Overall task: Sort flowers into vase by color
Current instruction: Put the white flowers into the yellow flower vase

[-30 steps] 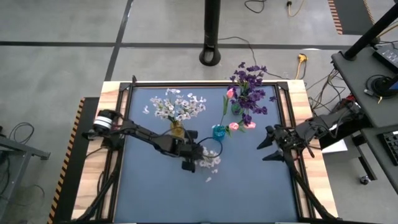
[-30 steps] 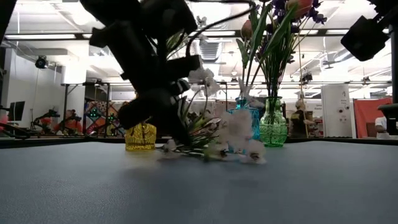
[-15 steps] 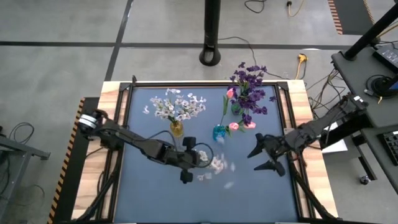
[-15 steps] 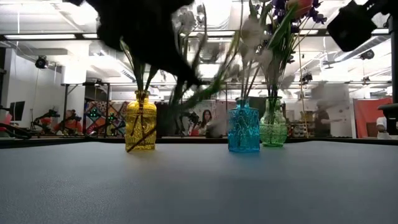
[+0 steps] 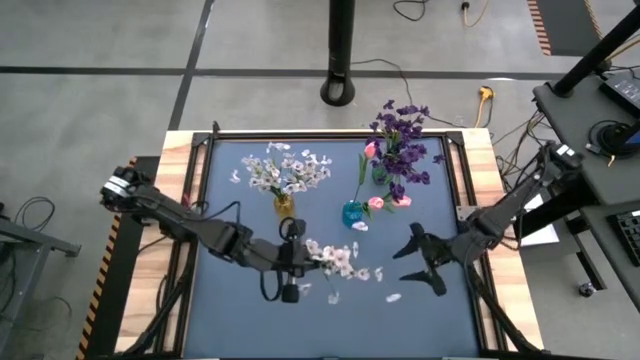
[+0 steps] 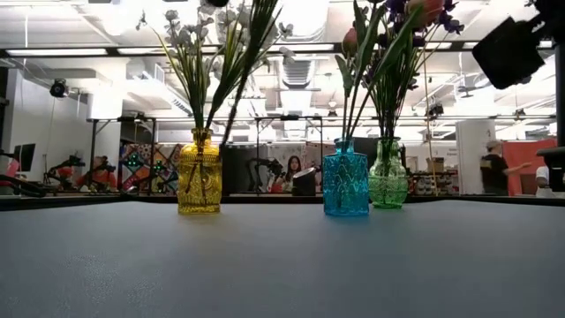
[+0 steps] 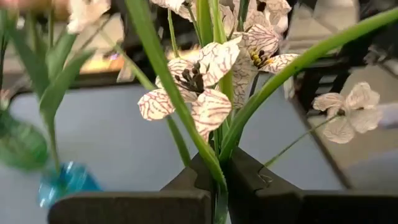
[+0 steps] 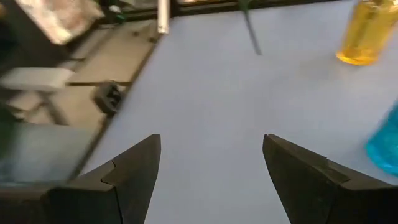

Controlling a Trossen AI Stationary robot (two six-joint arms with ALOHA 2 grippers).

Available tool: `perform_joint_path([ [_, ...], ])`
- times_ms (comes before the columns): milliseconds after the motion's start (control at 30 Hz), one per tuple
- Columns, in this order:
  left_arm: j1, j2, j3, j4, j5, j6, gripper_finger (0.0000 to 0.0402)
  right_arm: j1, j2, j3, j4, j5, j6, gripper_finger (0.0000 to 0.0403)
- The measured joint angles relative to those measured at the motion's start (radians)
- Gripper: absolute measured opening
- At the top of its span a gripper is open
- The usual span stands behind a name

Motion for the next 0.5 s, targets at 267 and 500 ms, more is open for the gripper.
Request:
perform_joint_path([
  [267, -0.029, 0.026, 0.000, 0.210, -0.001, 0.080, 0.0000, 0.119, 0.226, 0.000, 0.248, 0.241, -0.025, 0.0274],
  [500, -0.029, 0.117, 0.000, 0.496, -0.001, 0.157, 0.0000, 0.125, 0.501, 0.000, 0.763, 0.370, -0.269, 0.0274],
])
